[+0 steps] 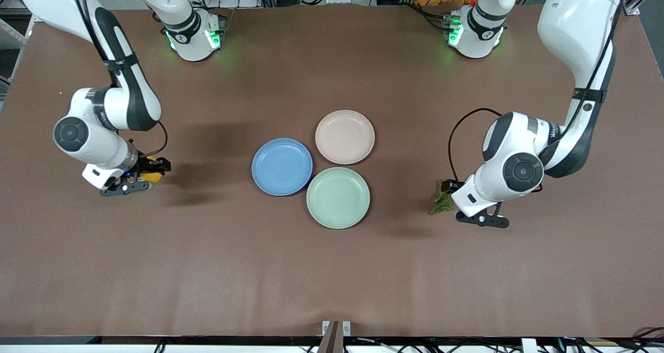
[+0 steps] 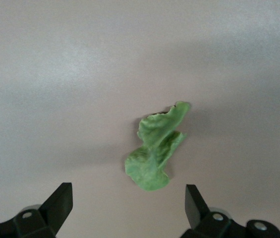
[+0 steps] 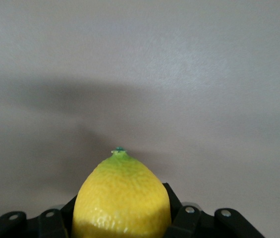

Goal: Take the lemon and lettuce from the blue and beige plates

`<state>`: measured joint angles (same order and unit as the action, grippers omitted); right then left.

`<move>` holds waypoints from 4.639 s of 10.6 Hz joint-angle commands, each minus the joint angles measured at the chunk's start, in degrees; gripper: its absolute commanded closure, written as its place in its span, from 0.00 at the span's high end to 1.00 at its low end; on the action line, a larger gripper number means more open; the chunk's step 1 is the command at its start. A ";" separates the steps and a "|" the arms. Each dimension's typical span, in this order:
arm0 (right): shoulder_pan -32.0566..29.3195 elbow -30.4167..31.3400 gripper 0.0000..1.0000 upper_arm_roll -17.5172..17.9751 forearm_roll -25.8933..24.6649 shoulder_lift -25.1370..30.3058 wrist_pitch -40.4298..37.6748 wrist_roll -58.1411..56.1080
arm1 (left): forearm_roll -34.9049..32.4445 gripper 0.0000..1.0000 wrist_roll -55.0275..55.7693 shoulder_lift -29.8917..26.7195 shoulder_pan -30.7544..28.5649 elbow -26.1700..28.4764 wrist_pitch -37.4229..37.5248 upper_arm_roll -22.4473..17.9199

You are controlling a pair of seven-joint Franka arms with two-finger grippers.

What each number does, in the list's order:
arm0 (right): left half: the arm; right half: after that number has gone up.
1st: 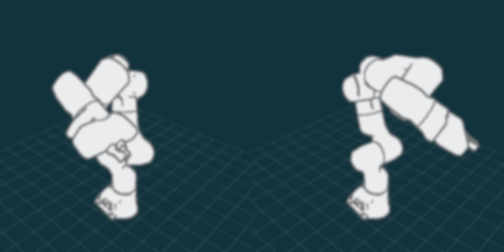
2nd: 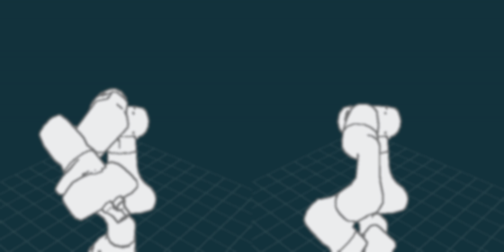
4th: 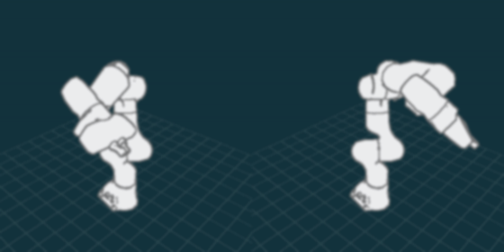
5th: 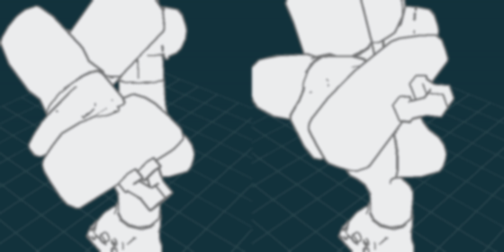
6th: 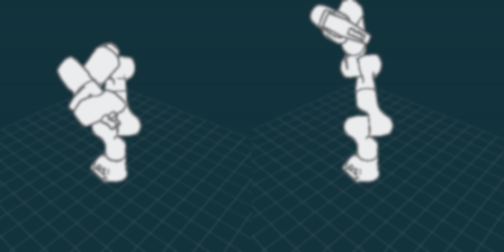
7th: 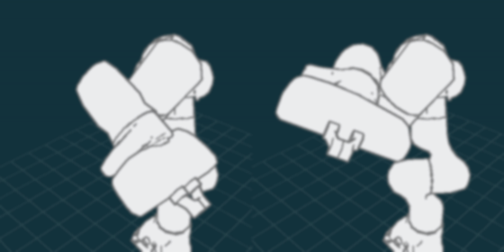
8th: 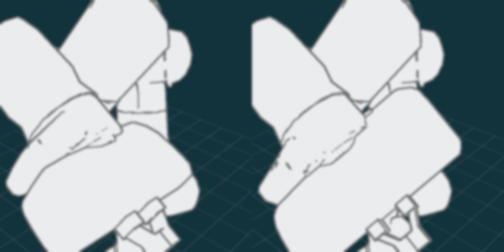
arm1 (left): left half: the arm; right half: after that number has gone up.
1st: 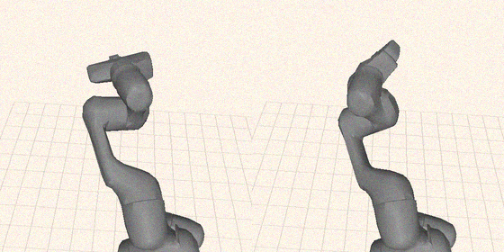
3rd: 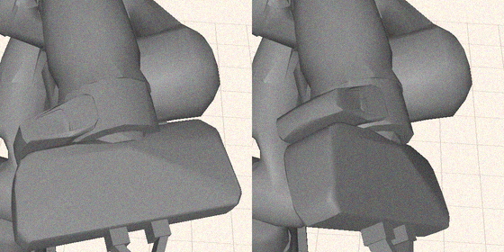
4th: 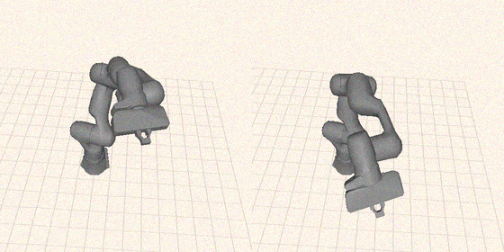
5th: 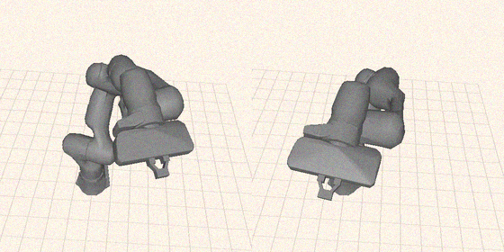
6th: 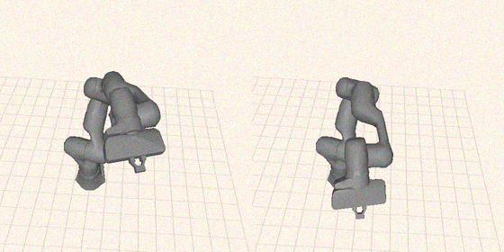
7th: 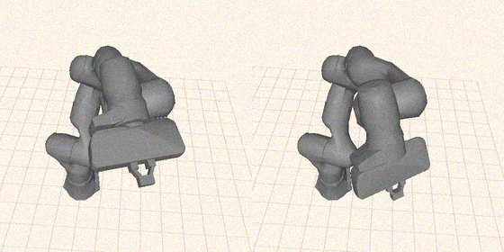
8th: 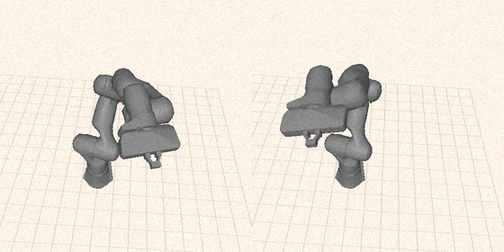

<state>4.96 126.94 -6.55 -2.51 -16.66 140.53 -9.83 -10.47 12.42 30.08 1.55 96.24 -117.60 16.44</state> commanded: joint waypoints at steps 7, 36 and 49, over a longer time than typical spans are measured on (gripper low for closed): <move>-0.12 5.42 0.45 0.31 4.42 -4.17 10.46 -1.16 | 1.07 1.00 2.17 -14.69 -2.78 16.60 -5.45 0.52; -1.35 -16.78 1.00 -0.92 4.65 13.58 -24.06 2.18 | 10.74 1.00 -8.73 -30.87 1.26 -6.06 25.66 -8.53; 2.33 -43.25 1.00 -7.32 2.77 12.88 -51.48 5.06 | 11.09 1.00 -8.64 -30.78 1.27 -6.68 26.28 -8.00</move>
<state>5.20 86.87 -11.18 0.93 -3.02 91.93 -6.82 -0.89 4.63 -0.71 3.15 90.48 -92.51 8.38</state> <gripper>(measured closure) 0.000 0.000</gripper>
